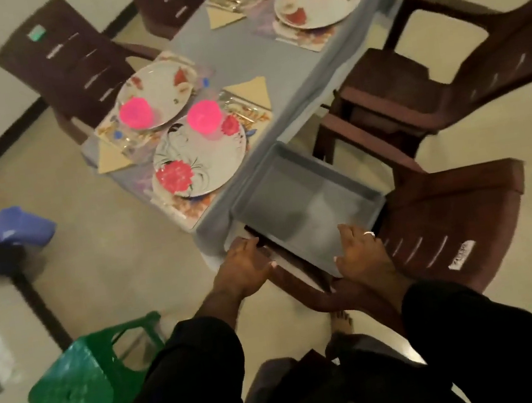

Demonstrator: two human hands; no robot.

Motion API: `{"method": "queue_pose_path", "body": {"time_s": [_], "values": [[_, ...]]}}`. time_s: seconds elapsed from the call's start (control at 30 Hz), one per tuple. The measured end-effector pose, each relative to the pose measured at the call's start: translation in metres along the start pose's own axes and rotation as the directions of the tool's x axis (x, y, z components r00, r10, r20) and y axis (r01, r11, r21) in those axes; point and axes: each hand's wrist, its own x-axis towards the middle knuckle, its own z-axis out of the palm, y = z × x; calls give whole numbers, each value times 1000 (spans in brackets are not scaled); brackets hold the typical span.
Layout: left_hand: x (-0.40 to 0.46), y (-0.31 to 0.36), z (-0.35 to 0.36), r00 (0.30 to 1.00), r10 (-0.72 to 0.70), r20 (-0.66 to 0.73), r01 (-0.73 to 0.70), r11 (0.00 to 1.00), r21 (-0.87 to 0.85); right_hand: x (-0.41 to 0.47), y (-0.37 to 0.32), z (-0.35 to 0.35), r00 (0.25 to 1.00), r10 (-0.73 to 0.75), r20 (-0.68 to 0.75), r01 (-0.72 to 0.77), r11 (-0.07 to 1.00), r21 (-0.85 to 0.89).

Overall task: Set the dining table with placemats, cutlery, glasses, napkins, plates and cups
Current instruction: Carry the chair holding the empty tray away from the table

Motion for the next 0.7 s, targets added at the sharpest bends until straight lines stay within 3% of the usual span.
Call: {"method": "queue_pose_path", "body": {"time_s": [0.17, 0.3, 0.53, 0.7], "values": [[66, 13, -7, 991, 83, 107, -94, 991, 101, 19, 7, 16, 973, 222, 57, -228, 966, 123], [147, 0, -9, 984, 104, 143, -125, 981, 148, 57, 1, 41, 909, 394, 134, -416, 866, 278], [288, -44, 8, 999, 22, -41, -16, 990, 139, 140, 2, 105, 709, 671, 216, -679, 568, 465], [344, -59, 39, 995, -8, -101, 19, 994, 112, 173, 15, 144, 505, 806, 308, -779, 273, 565]]}}
